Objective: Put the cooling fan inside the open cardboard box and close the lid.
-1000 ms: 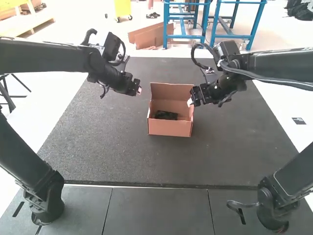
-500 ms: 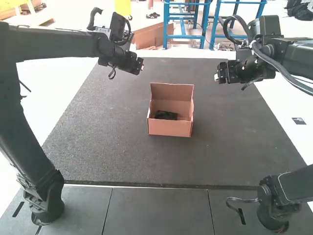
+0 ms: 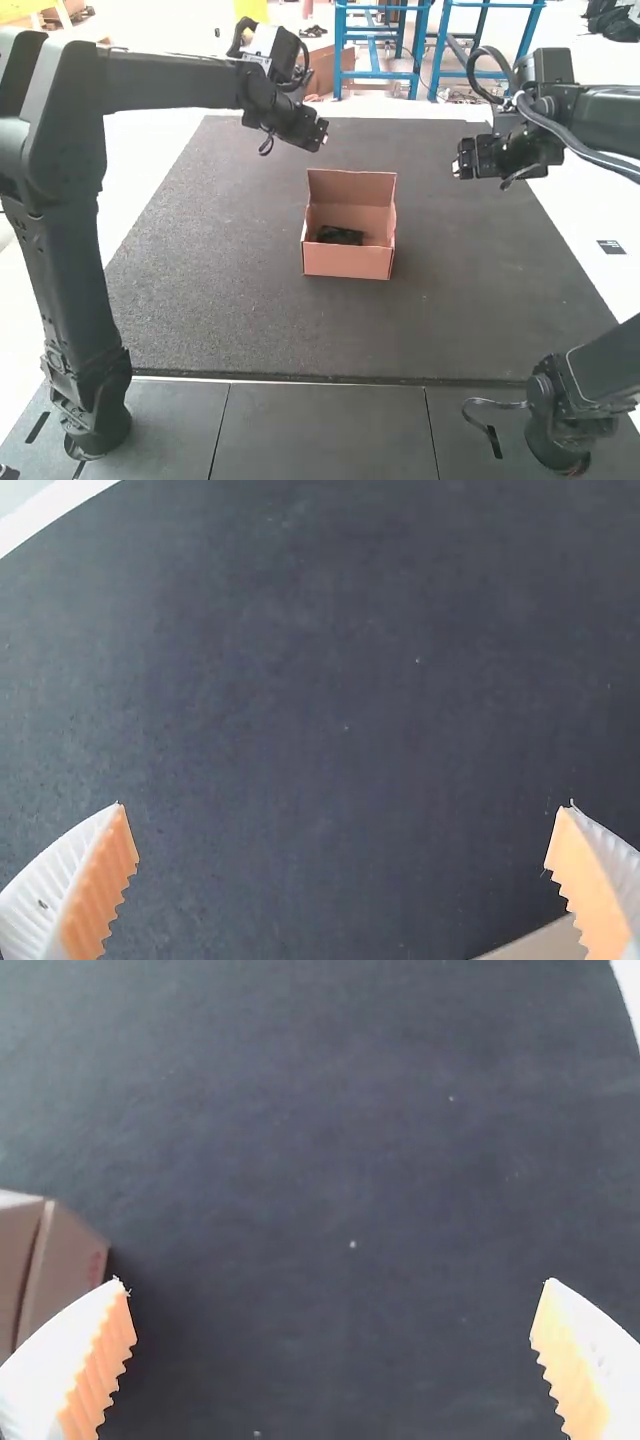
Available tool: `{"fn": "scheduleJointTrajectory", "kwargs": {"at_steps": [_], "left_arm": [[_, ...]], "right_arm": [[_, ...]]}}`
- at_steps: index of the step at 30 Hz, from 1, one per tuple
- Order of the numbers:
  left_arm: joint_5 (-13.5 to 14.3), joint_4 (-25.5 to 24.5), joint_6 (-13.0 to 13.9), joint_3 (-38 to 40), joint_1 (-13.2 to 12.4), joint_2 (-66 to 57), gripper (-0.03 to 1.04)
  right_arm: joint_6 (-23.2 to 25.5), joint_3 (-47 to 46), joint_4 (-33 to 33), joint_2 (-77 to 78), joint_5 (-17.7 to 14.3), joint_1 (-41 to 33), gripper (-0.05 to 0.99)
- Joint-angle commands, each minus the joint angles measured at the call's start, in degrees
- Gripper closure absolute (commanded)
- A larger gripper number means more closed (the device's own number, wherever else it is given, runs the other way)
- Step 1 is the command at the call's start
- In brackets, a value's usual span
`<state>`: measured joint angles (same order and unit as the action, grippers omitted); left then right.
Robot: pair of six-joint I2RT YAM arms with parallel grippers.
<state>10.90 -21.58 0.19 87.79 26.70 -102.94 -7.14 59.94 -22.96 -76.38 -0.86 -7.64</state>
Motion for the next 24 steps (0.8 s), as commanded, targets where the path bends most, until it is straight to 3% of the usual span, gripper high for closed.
{"fn": "scheduleJointTrajectory", "kwargs": {"at_steps": [1,12,24], "left_arm": [[-0.79,-1.44,-0.98,1.86,1.16,-0.42,0.04],[-5.09,-6.89,-2.91,1.24,3.54,-0.86,0.04],[-4.74,-10.76,-2.12,-3.94,4.68,-1.39,0.04]], "right_arm": [[0.98,2.90,0.28,-0.61,2.01,0.87,0.03],[1.07,2.55,0.28,-1.32,3.06,0.87,0.03],[1.07,2.37,0.20,-1.32,3.24,0.87,0.03]]}}
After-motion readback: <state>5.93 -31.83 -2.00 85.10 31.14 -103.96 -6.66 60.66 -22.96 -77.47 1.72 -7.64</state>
